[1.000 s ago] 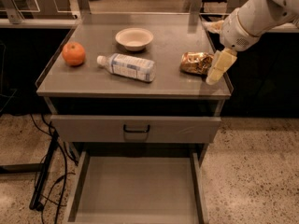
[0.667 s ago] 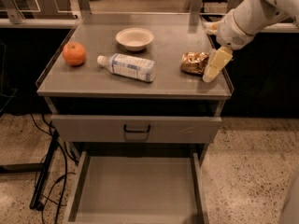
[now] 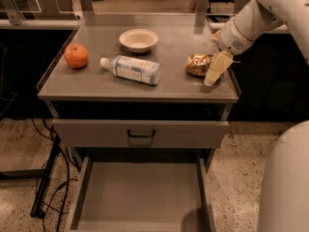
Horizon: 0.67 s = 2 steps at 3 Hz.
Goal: Place orange can into middle drawer
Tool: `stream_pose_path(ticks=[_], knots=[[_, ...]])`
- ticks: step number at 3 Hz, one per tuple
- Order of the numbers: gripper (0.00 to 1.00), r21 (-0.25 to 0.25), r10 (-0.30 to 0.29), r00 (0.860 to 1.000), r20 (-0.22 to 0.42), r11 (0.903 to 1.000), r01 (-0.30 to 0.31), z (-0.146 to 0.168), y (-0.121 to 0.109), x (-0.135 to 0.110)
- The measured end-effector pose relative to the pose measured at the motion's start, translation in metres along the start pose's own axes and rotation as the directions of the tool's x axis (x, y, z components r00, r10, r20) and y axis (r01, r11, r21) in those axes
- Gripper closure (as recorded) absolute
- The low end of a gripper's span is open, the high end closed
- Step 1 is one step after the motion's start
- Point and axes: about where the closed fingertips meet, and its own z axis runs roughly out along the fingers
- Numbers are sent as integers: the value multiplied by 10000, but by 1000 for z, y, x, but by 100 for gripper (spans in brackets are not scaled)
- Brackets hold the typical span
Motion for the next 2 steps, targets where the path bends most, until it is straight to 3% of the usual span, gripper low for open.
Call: stream_pose_path(ticks=[1, 2], knots=[[0, -259, 299, 9995, 45, 9992, -298, 11, 2, 5], [14, -293, 333, 9994, 49, 9990, -332, 13, 2, 5]])
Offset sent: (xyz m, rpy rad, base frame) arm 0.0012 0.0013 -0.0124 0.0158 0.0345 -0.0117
